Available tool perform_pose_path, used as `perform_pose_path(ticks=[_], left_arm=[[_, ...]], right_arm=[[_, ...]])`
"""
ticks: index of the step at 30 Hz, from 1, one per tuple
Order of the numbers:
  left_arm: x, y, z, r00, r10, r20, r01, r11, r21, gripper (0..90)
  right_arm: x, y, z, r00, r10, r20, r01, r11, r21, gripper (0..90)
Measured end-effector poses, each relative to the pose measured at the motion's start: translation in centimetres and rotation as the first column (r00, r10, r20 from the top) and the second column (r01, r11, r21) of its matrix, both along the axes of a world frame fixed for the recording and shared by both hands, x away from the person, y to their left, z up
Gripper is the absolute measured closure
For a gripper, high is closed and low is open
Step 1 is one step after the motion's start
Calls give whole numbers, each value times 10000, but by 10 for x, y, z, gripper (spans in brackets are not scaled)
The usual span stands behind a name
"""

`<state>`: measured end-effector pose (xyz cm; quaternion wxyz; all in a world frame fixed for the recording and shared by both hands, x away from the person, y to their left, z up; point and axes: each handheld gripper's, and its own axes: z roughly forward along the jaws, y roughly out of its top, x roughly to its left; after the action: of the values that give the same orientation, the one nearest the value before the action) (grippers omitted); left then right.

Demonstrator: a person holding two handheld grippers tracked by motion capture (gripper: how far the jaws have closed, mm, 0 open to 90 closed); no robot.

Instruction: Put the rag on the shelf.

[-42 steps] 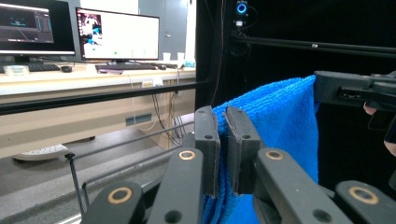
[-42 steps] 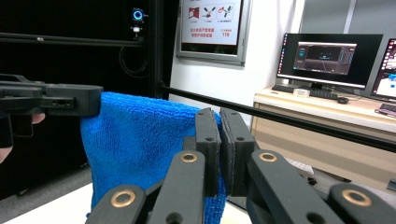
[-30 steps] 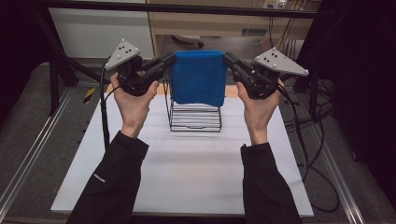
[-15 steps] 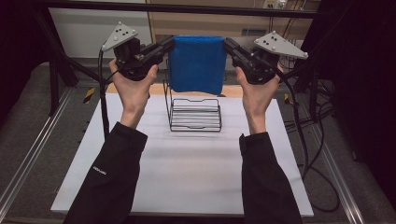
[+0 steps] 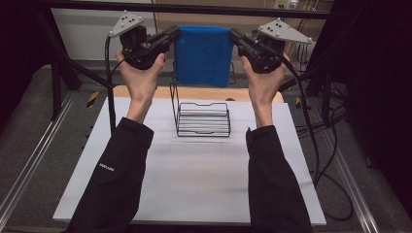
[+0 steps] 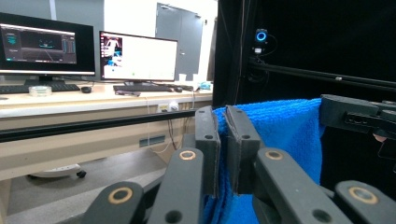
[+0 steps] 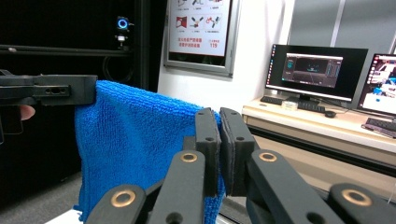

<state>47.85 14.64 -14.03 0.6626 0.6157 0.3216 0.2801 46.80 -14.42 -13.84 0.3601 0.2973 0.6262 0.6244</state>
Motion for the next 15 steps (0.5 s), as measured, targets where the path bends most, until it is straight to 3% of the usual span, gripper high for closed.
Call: perform_pose_path(ticks=[10,15], left_arm=[[22,-1,-6,9999,107,-101,-108,9999,-63,837],[29,-1,-13,9998,179,-113,-177,9997,155,837]], right_arm=[[23,2,-5,9997,-187,-185,186,9998,-57,871],[32,3,-11,9995,-225,-236,221,9996,-168,871]])
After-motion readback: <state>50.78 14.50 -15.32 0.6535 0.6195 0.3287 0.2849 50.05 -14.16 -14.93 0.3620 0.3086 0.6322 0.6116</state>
